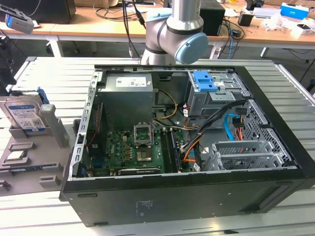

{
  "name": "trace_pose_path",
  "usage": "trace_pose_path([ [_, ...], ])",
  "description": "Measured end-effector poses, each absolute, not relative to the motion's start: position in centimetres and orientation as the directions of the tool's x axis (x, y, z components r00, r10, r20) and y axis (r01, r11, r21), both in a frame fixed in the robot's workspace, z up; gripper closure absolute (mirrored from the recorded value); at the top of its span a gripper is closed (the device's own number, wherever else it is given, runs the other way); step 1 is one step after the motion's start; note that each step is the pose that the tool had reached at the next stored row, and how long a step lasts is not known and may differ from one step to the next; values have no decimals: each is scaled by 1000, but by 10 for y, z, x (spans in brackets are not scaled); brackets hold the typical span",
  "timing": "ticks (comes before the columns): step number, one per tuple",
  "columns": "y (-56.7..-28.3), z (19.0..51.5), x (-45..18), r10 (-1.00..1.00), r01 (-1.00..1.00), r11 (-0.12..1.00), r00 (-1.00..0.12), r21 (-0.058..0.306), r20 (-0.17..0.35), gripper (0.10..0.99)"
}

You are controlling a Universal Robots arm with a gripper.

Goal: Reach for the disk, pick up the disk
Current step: 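Pick up the disk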

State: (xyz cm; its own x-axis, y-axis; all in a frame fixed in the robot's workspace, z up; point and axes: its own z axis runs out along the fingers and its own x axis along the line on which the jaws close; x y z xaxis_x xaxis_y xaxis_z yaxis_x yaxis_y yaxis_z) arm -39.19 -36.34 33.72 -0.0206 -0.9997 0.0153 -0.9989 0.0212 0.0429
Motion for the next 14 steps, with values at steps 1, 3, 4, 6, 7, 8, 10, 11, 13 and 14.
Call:
trace_pose_path([
  [1, -363, 337, -392, -1000, -999, 21, -21, 43, 15, 604],
  [3, -363, 335, -392, -1000, -999, 21, -21, 43, 15, 604],
  [4, -363, 335, -392, -1000, -999, 21, -21, 43, 15, 604],
  [6, -363, 334, -392, -1000, -999, 21, -21, 43, 15, 604],
  [7, -363, 334, -392, -1000, -999, 21, -21, 43, 15, 604],
  [8, -363, 333, -392, -1000, -999, 21, -21, 43, 15, 604],
  [10, -363, 332, -392, -1000, -999, 21, -21, 43, 15, 604],
  [11, -363, 332, -392, -1000, -999, 21, -21, 43, 15, 604],
  [13, -363, 331, -392, -1000, -999, 21, -21, 43, 15, 604],
  [14, -363, 331, -392, -1000, -999, 21, -21, 43, 15, 604],
])
